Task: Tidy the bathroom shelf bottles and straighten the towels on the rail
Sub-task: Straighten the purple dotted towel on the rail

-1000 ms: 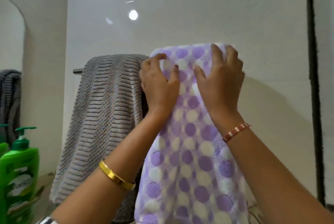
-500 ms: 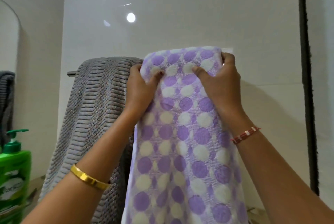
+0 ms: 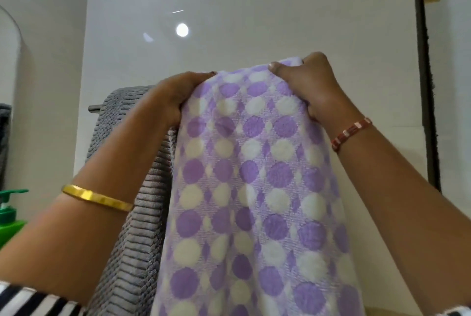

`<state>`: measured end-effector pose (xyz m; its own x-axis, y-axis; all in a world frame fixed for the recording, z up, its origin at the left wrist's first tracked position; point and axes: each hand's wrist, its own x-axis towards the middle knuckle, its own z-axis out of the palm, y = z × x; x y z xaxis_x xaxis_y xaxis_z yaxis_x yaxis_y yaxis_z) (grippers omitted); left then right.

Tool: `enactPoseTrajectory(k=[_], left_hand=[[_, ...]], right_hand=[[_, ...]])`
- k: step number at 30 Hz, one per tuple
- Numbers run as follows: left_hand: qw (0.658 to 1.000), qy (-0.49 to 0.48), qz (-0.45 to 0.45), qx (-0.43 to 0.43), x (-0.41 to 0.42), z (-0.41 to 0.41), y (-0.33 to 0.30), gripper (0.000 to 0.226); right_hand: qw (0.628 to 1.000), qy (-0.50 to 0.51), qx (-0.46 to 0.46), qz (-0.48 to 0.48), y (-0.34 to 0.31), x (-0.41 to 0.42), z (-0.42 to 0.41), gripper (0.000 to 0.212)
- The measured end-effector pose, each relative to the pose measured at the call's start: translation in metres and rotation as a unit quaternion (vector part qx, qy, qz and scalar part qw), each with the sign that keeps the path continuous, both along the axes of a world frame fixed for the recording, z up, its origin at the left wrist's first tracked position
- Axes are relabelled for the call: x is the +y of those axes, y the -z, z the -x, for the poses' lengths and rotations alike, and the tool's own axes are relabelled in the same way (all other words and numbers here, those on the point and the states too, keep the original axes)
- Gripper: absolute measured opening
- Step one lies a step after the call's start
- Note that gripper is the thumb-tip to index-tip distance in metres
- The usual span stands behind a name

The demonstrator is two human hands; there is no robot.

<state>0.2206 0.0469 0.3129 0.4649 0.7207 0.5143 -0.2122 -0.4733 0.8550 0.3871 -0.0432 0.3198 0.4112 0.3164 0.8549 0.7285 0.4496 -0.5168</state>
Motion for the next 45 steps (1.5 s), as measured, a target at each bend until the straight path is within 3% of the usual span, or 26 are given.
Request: enactPoseTrajectory(k=[3,6,10,12,14,16,17,19,21,26,34,45], left_hand=[[0.991,-0.120,-0.051,-0.029,0.001,0.001,-0.017,0.017],[0.947,-0.287,-0.144,-0.017,0.013,-0.002,-0.015,0.029],[0.912,-0.353,-0.207,0.010,0.032,-0.006,0.008,0.046],[0.896,-0.384,-0.223,0.008,0.028,-0.008,0.013,0.051],[0.847,-0.444,-0.293,0.018,0.016,-0.007,0.014,0.059],[0.769,-0.494,-0.404,0.023,0.003,-0.007,0.013,0.060],[0.751,-0.486,-0.446,0.028,-0.001,-0.010,0.010,0.055],[0.761,-0.430,-0.482,0.054,-0.003,-0.021,0.006,0.048],[0.763,-0.401,-0.500,0.084,0.004,-0.034,0.016,0.050],[0.711,-0.455,-0.535,0.027,0.037,-0.050,0.068,0.051],[0.700,-0.469,-0.537,0.040,0.046,-0.056,0.122,0.056],[0.719,-0.437,-0.531,0.104,0.039,-0.041,0.212,0.052]], right_hand=[[0.999,0.027,-0.039,-0.006,-0.016,0.004,0.000,0.035],[0.995,0.067,-0.069,0.009,-0.014,0.009,0.000,0.029],[0.984,0.136,-0.112,0.025,0.004,0.007,0.006,0.048],[0.949,0.266,-0.170,0.007,0.011,0.001,0.010,0.056],[0.896,0.381,-0.226,-0.032,0.012,-0.004,0.014,0.060],[0.884,0.383,-0.264,-0.047,0.007,-0.001,0.020,0.051],[0.890,0.358,-0.279,-0.030,0.006,0.005,0.021,0.046],[0.897,0.319,-0.306,0.019,0.007,0.020,0.023,0.041],[0.889,0.327,-0.320,0.008,0.016,0.032,0.019,0.042],[0.865,0.370,-0.330,-0.075,0.054,0.049,0.001,0.051],[0.850,0.354,-0.383,-0.077,0.115,0.053,-0.002,0.055],[0.829,0.302,-0.468,-0.047,0.206,0.048,-0.003,0.051]])
